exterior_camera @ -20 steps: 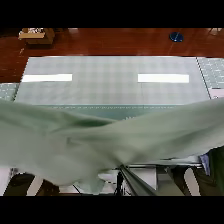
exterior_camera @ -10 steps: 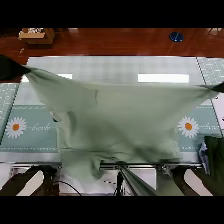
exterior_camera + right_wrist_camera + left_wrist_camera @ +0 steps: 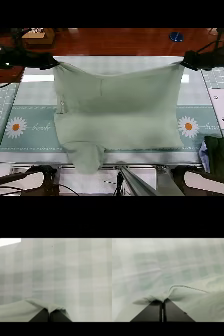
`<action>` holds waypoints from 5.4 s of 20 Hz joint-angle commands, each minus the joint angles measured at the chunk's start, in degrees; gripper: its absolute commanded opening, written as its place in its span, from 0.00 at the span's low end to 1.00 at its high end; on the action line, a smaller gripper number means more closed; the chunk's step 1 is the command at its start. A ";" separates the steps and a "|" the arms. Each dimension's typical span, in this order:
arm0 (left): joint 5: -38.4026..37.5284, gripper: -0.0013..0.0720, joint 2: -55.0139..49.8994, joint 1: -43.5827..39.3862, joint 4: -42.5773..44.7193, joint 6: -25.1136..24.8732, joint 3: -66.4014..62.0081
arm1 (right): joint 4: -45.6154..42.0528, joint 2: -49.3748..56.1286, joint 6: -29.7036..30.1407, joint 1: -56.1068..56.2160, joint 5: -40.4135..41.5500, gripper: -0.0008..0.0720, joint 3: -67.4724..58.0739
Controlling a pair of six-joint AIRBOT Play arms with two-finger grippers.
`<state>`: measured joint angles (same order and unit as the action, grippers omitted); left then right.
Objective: Fold the shirts.
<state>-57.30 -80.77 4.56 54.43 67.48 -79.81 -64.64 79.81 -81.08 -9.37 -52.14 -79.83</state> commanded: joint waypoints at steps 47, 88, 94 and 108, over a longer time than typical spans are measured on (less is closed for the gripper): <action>-24.26 0.65 3.26 10.10 9.70 4.83 16.11 | -19.52 0.22 7.34 -13.29 -24.63 0.67 4.70; -3.82 0.05 10.58 -0.55 -9.46 0.68 53.53 | 4.00 -7.23 17.14 -35.21 -21.51 0.76 40.57; -3.80 0.05 10.58 -0.52 -9.46 0.68 53.53 | 4.09 -7.23 15.34 -27.43 -16.17 0.63 44.39; 4.07 0.04 18.29 -0.28 -14.40 -0.11 34.53 | 26.60 -11.63 18.34 -20.26 -11.89 0.06 25.83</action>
<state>-59.31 -62.50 4.19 40.93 66.30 -41.01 -42.13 67.85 -61.14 -31.97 -69.89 -50.92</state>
